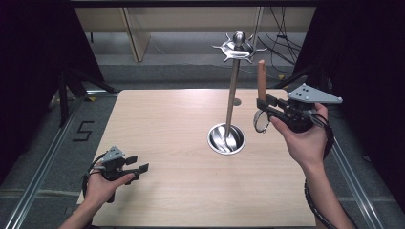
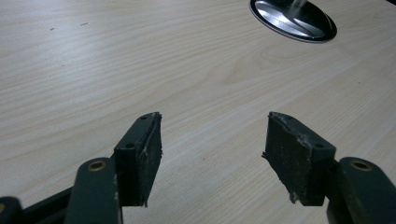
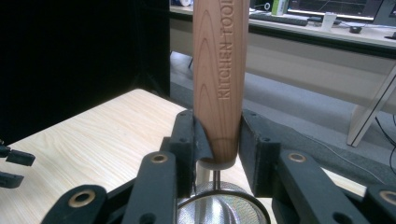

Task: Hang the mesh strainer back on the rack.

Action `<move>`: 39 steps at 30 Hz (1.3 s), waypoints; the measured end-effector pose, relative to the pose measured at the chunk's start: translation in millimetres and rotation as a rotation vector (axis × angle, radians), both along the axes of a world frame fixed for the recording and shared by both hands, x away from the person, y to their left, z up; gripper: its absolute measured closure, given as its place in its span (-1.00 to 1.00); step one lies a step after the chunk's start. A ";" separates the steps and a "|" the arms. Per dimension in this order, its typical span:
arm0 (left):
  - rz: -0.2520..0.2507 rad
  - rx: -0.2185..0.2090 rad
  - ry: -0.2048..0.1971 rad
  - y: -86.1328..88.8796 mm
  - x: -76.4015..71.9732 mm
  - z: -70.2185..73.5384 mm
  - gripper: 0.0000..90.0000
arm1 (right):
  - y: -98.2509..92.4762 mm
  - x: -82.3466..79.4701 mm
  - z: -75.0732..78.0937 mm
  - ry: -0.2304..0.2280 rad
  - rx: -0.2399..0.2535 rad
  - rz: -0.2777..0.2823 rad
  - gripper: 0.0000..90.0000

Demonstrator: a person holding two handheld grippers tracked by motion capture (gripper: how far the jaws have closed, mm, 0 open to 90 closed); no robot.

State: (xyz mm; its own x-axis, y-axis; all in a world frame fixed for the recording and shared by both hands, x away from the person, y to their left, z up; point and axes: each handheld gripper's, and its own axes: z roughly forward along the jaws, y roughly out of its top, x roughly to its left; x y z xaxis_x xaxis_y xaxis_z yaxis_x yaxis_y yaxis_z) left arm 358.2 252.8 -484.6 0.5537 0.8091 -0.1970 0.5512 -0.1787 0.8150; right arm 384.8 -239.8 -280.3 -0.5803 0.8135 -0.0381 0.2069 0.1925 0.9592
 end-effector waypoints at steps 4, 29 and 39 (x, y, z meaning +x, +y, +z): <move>-0.004 0.005 -0.001 0.4 0.0 0.2 -0.21 | 3.9 2.1 1.9 0.005 -0.001 0.006 0.54; -0.005 0.002 -0.002 0.2 -0.2 0.2 -0.21 | 15.2 8.5 6.2 0.018 -0.002 -0.008 0.54; -0.006 -0.002 0.002 -0.2 -0.3 -0.1 -0.21 | 20.9 9.5 7.2 0.053 0.015 -0.021 0.54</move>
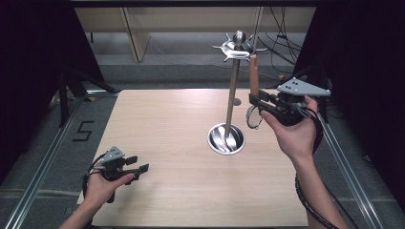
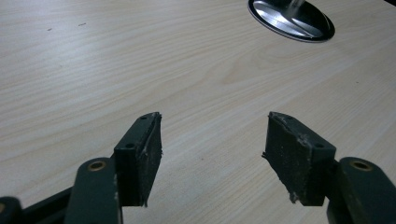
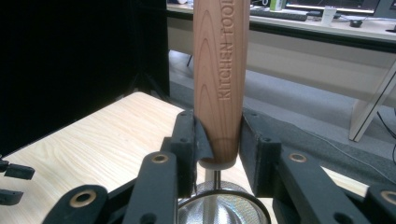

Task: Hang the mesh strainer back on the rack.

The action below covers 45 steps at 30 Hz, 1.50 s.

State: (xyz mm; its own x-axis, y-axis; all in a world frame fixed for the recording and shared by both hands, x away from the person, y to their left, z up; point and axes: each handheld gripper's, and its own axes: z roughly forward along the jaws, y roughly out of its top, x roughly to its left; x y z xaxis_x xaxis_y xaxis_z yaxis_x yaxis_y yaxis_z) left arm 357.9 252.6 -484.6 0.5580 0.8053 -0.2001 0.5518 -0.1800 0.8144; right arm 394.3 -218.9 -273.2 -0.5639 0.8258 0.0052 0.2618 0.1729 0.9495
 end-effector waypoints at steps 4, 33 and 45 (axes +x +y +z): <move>-0.001 0.000 0.000 0.0 0.0 0.0 -0.21 | 2.1 1.7 -0.5 0.001 -0.002 0.001 0.54; -0.004 -0.001 -0.002 -0.1 -0.6 0.5 -0.21 | 15.2 8.1 -6.9 0.017 -0.025 -0.034 0.51; -0.007 0.003 -0.006 0.7 -0.5 0.8 -0.21 | 12.2 1.2 -5.6 -0.043 -0.055 -0.040 0.11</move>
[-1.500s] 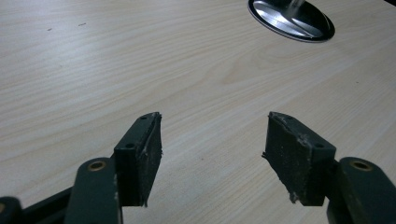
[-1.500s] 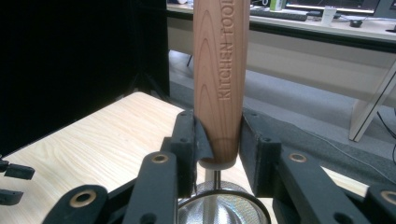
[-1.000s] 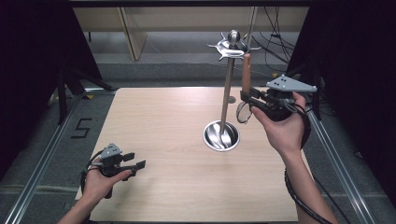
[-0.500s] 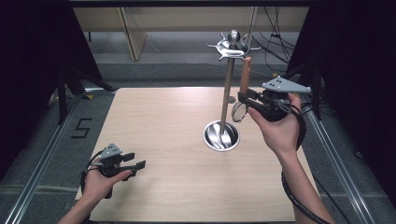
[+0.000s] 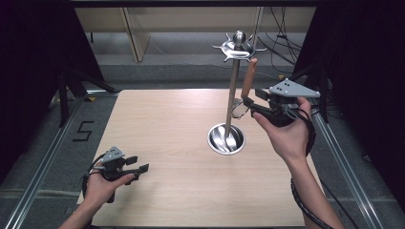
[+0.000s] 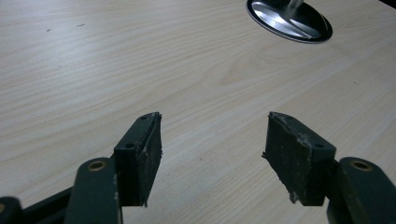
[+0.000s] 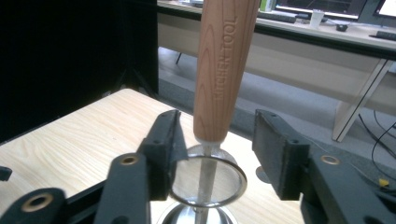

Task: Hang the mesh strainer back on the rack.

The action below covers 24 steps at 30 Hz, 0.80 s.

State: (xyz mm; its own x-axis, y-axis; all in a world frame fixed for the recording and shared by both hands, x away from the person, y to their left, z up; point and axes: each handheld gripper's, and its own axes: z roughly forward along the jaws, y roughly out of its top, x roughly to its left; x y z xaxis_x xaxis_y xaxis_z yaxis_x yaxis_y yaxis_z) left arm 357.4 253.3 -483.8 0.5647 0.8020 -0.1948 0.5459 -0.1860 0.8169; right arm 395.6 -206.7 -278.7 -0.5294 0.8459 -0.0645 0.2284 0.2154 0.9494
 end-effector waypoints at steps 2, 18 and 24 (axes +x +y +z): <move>0.002 0.003 -0.001 -0.1 -0.1 0.0 -0.21 | -3.2 -1.8 -1.4 -0.013 -0.013 0.006 0.06; 0.011 -0.001 0.008 -1.3 -0.2 -0.9 -0.21 | -62.4 -28.1 -58.5 0.104 -0.021 -0.055 -0.02; 0.009 -0.003 0.004 -2.1 0.1 -0.6 -0.21 | -76.1 -36.7 -117.0 0.291 0.008 -0.082 0.15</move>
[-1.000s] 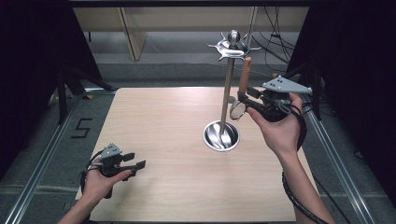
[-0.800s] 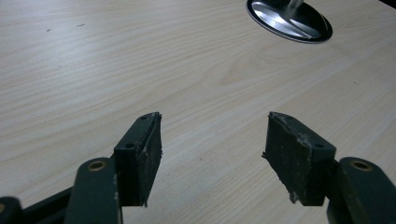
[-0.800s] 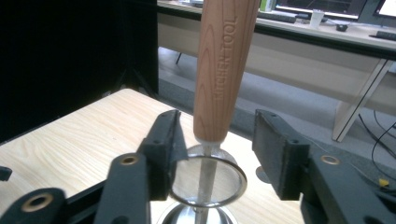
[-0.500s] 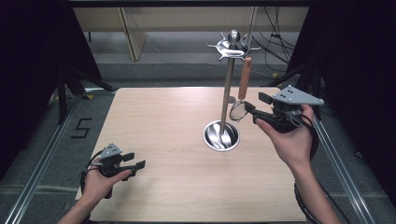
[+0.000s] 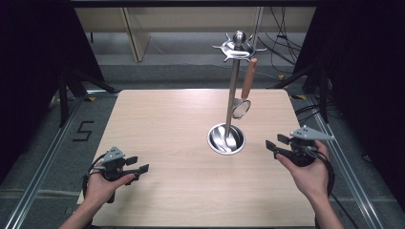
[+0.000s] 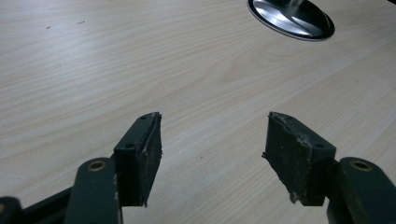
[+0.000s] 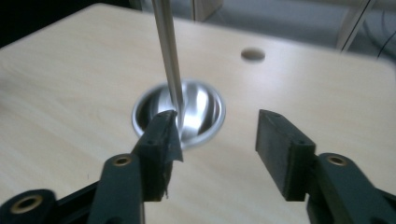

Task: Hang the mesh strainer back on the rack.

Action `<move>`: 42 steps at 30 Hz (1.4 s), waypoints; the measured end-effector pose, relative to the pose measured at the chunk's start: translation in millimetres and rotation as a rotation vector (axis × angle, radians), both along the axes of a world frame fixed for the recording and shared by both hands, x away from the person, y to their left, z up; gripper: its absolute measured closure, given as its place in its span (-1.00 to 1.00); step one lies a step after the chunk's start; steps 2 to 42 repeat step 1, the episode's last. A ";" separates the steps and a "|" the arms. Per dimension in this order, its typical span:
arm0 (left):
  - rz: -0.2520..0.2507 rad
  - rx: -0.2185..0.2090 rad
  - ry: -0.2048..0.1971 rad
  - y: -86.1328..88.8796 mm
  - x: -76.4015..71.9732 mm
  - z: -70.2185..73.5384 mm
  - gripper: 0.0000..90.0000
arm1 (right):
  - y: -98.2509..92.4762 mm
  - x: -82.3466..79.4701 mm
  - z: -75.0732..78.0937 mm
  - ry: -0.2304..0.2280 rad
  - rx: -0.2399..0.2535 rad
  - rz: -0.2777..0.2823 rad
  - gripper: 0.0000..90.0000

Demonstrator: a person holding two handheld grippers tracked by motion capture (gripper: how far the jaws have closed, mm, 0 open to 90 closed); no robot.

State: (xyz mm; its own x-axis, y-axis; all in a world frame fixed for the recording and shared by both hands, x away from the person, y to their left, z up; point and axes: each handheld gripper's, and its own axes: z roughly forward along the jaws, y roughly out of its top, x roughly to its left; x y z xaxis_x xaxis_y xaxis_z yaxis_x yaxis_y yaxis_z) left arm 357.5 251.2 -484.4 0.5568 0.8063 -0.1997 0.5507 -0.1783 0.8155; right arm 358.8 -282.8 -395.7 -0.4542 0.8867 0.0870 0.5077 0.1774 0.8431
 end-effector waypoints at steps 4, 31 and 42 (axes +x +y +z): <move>-0.012 0.010 -0.004 0.3 0.3 1.0 -0.21 | -1.2 -0.6 -6.6 0.025 0.032 -0.004 0.19; -0.012 0.010 -0.004 0.3 0.3 1.0 -0.21 | -1.2 -0.6 -6.6 0.025 0.032 -0.004 0.19; -0.012 0.010 -0.004 0.3 0.3 1.0 -0.21 | -1.2 -0.6 -6.6 0.025 0.032 -0.004 0.19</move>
